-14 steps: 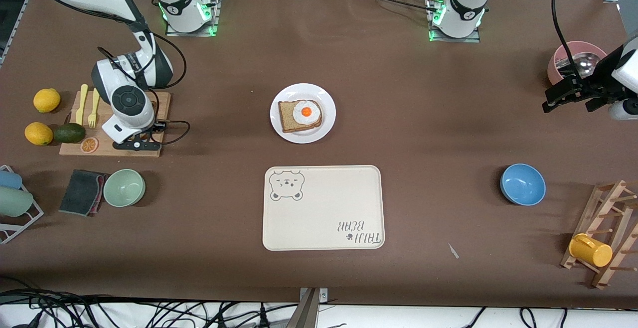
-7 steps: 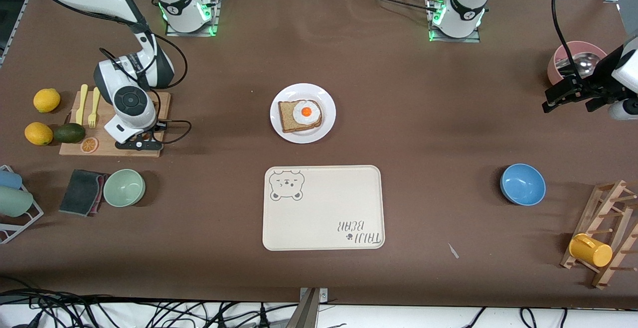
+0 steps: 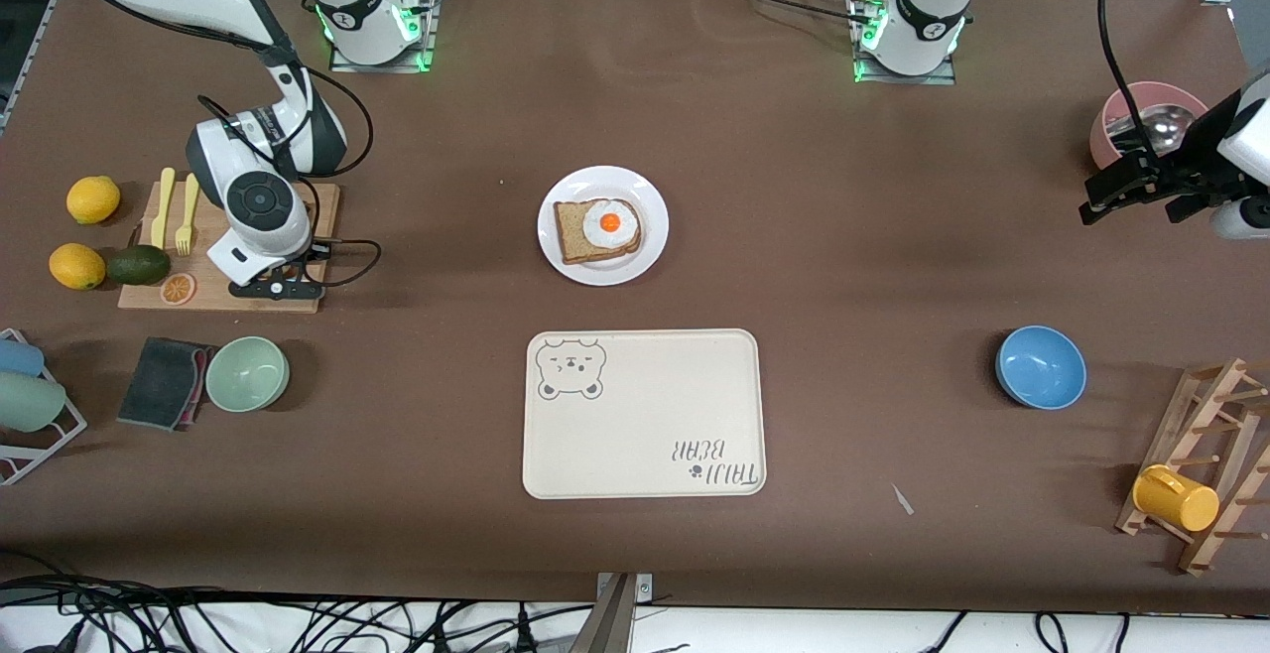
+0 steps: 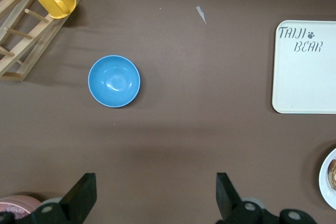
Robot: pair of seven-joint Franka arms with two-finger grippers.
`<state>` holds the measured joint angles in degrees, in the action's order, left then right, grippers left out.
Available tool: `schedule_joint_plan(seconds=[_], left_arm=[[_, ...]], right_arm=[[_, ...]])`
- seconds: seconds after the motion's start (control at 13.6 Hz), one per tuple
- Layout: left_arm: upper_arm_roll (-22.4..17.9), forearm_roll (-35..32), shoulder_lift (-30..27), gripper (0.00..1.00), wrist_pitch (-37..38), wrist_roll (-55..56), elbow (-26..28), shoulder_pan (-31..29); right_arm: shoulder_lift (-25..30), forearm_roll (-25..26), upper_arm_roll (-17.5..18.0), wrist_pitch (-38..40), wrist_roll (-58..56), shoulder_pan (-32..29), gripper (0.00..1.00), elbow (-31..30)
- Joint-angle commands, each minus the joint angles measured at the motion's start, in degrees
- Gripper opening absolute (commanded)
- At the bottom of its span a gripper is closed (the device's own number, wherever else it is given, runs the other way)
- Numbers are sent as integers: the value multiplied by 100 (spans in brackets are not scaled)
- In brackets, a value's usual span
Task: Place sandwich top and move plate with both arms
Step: 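Lower the right gripper and grasp the bread slice, then lift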
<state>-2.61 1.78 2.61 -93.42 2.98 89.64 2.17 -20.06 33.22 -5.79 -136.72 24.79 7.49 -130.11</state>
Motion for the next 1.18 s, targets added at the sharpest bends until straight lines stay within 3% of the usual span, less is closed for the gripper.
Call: schedule_joint_plan(seconds=[0.0,0.44,0.81,1.11], left_arm=[[6,-143,29,100,113,53,-140,11],[6,-143,29,100,113,53,-131,11],[6,-143,29,100,113,53,-131,11],[6,-143,29,100,113,53,-131,11]], right_arm=[[-51,106,43,275,-1,7,0,414],[-104,-51,569,1937,-1,200,0,1539],[-665,-1341,1308,3799,43,331,0,3234],[-965,-2106,1326,3996,148,902,0,3922]])
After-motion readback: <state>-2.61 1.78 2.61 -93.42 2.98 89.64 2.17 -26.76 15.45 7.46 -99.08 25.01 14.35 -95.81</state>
